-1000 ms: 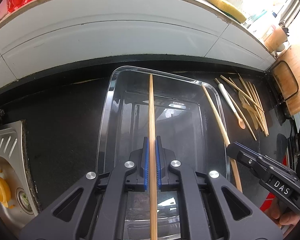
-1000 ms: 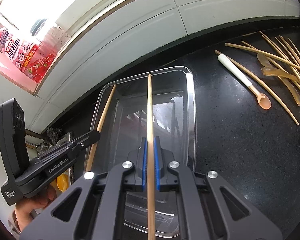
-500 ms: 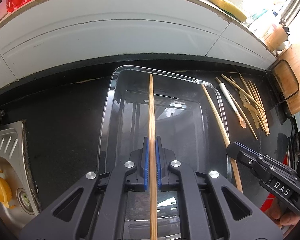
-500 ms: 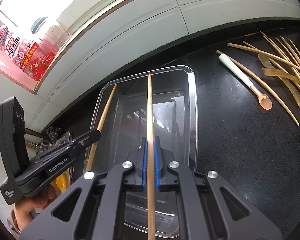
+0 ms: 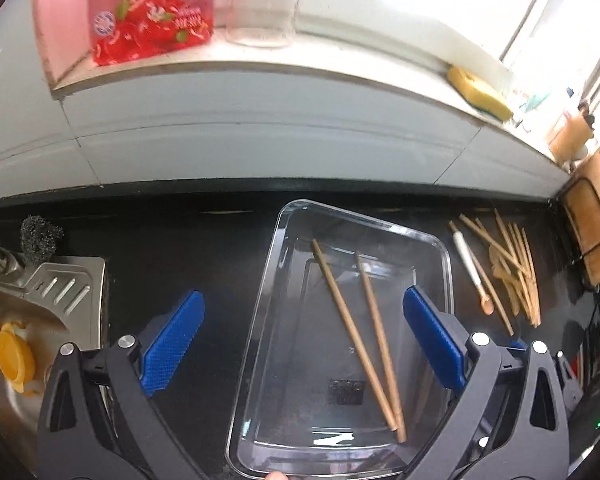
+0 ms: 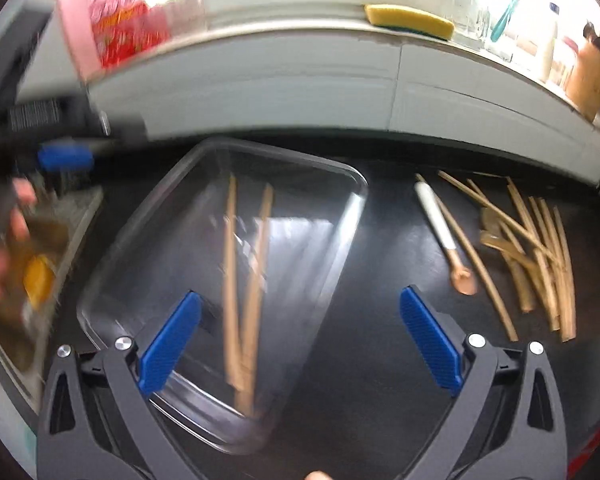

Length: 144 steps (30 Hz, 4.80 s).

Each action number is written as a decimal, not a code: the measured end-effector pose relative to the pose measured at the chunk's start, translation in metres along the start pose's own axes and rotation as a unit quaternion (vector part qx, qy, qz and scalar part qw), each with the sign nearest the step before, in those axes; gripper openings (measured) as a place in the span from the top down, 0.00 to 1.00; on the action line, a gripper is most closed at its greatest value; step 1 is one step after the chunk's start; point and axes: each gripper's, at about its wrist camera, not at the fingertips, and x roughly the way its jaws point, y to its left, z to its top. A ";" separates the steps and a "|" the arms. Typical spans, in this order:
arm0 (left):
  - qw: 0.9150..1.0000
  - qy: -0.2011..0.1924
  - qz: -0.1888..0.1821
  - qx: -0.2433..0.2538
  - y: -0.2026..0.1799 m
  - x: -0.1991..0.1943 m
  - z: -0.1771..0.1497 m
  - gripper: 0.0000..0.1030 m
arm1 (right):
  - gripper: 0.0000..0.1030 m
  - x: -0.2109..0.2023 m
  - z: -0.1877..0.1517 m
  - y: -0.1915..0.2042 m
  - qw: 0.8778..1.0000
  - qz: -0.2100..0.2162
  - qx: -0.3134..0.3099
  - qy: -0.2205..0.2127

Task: Organize utensils
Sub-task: 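Open both grippers to drop the chopsticks into the tray, then grasp the white-handled orange spoon with the left gripper while the right grasps a chopstick, then carry the spoon and chopstick over the clear plastic tray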

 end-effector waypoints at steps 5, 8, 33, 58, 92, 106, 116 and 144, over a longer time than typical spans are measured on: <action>1.000 -0.006 0.014 0.009 -0.017 -0.001 -0.003 0.06 | 0.06 -0.003 -0.023 -0.038 0.999 -0.026 0.027 -0.002; 1.000 0.004 0.011 0.025 -0.037 0.006 -0.005 0.06 | 0.06 -0.007 -0.039 -0.076 0.997 -0.040 0.062 0.003; 0.992 0.082 0.039 0.087 -0.259 0.113 -0.043 0.06 | 0.06 -0.016 -0.091 -0.355 0.979 -0.115 0.167 0.035; 0.974 0.128 0.188 -0.018 -0.287 0.185 -0.048 0.06 | 0.06 0.062 -0.055 -0.429 0.993 -0.030 0.090 0.072; 0.980 0.073 0.173 -0.071 -0.283 0.189 -0.049 0.05 | 0.05 0.103 -0.023 -0.409 0.997 -0.038 0.053 0.051; 0.992 0.040 0.118 -0.014 -0.309 0.172 -0.047 0.90 | 0.93 0.095 -0.016 -0.415 0.997 0.008 0.067 0.043; 0.996 0.004 0.087 -0.029 -0.317 0.113 -0.037 0.94 | 0.93 0.054 -0.024 -0.432 0.992 0.020 0.119 0.027; 0.997 -0.067 0.037 0.018 -0.243 -0.019 -0.061 0.95 | 0.93 -0.026 -0.018 -0.342 0.985 0.045 0.163 -0.037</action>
